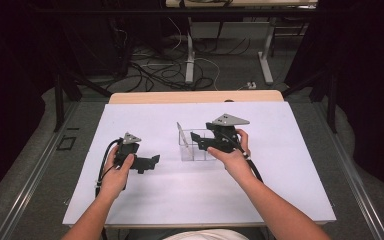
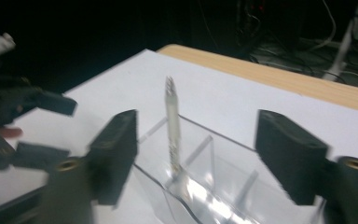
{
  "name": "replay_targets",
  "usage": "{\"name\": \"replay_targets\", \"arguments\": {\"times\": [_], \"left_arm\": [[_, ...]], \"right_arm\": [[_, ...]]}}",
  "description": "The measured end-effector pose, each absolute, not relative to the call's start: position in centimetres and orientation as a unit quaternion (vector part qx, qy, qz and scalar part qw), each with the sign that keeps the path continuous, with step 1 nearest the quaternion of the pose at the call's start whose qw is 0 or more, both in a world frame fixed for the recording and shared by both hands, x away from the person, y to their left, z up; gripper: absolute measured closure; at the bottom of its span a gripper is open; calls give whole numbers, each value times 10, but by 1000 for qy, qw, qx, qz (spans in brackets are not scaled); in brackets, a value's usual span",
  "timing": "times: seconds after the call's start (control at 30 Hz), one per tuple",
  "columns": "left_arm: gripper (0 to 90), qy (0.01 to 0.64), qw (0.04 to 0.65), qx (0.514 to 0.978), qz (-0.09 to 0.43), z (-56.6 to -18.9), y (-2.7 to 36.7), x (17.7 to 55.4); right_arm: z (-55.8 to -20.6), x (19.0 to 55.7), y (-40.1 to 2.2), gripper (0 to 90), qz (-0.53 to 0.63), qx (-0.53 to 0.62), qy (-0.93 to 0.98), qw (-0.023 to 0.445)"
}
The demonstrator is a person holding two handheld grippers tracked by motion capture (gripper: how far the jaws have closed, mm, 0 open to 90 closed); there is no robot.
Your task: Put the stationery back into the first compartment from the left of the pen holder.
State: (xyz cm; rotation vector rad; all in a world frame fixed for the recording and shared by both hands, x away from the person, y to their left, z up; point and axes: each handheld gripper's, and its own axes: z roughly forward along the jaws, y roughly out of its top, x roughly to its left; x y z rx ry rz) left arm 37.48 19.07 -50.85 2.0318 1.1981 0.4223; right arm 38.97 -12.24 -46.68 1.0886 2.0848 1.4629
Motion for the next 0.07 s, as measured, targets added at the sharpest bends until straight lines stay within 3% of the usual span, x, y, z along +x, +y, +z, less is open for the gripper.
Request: {"name": "replay_targets", "arguments": {"times": [0.07], "left_arm": [[1, 467, 364, 789, 166, -508, 191, 376]], "right_arm": [[-467, 386, -129, 140, 512, 390, 741, 189]]}}
